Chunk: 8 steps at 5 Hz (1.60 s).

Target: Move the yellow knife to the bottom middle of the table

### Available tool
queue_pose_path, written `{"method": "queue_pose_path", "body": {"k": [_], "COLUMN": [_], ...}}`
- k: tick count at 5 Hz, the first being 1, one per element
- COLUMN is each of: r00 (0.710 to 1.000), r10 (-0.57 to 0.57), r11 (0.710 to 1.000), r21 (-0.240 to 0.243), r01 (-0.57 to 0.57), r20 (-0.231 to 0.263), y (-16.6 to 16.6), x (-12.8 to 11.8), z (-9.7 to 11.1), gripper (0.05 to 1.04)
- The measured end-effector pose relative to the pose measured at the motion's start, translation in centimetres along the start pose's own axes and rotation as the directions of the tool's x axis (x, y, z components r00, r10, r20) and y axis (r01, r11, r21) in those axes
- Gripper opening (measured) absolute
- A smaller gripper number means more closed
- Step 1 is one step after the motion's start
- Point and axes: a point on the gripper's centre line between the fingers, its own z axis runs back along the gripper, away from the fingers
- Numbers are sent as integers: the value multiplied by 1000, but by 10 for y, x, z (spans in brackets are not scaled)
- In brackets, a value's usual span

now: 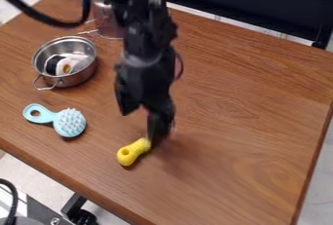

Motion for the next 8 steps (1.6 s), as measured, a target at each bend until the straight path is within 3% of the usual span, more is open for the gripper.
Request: {"method": "queue_pose_path", "body": {"k": [1,2,3,5,6,7,8], "r00": [979,880,802,761,724,691,671], "r10": [201,454,582,631,674,705,724], "r11": [979,888,810,771,728,689,668], "r21": [14,5,-5,-17,36,74,76], "r01": [-202,-459,-587,-636,-685,-721,-740], "r20": [32,135,137,154,144,162,161], "y": [-4,-7,-11,-14,-1,29,58], "x": [16,48,73,90,90,90,86], "z": [12,26,28,47,34,39,46], "gripper": [997,997,997,997,997,997,997]}}
